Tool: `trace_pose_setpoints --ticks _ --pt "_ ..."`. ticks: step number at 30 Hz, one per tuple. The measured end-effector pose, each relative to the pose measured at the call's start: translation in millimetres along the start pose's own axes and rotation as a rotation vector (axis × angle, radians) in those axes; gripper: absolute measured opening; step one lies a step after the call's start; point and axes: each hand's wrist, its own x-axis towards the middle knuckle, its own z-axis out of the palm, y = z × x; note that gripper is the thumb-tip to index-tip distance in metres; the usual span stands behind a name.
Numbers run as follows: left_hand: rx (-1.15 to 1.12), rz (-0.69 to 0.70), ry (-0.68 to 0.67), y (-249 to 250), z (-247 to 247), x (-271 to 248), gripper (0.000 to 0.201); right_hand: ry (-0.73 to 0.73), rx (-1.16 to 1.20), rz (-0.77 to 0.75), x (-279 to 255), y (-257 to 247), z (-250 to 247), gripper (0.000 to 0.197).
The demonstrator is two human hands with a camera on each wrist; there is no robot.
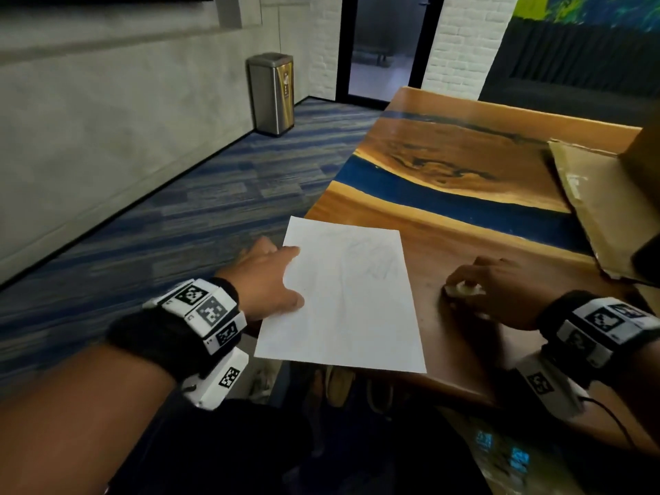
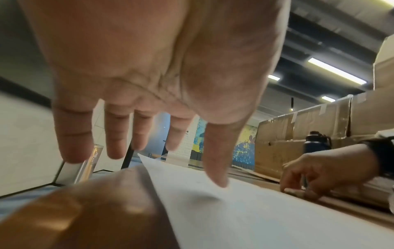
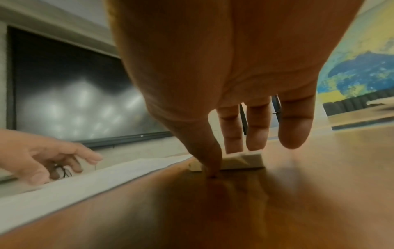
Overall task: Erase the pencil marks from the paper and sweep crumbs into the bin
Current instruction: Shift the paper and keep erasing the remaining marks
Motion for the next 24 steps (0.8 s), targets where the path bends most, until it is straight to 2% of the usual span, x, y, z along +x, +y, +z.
trace_pose_setpoints --ticks 2,6,9,12,16,20,22,24 --pt "0.113 0.034 -0.074 -4 -2 2 0.095 -0.010 -0.024 0.001 6 -1 -8 0.028" --pt "0.225 0.107 -0.222 -11 4 9 0.109 0.031 -0.005 -0.090 18 -24 -24 0.029" --pt "0.256 0.200 -0.235 -2 13 11 0.110 0.043 0.080 -0.283 21 -78 -30 0.021" --pt "0.279 0.255 -0.216 7 16 10 0.108 0.043 0.064 -0.402 37 -123 -24 0.025" --pt "0.294 0.267 -0.211 5 14 11 0.106 0.111 -0.051 -0.355 52 -142 -21 0.028" --pt "0.233 0.274 -0.219 1 14 13 0.108 0.025 -0.053 -0.616 31 -157 -12 0.021" --pt "0.235 0.290 -0.220 0 15 16 0.108 0.038 -0.071 -0.573 39 -150 -15 0.022" --pt "0.247 0.303 -0.218 0 15 17 0.108 0.109 -0.106 -0.415 55 -134 -20 0.024"
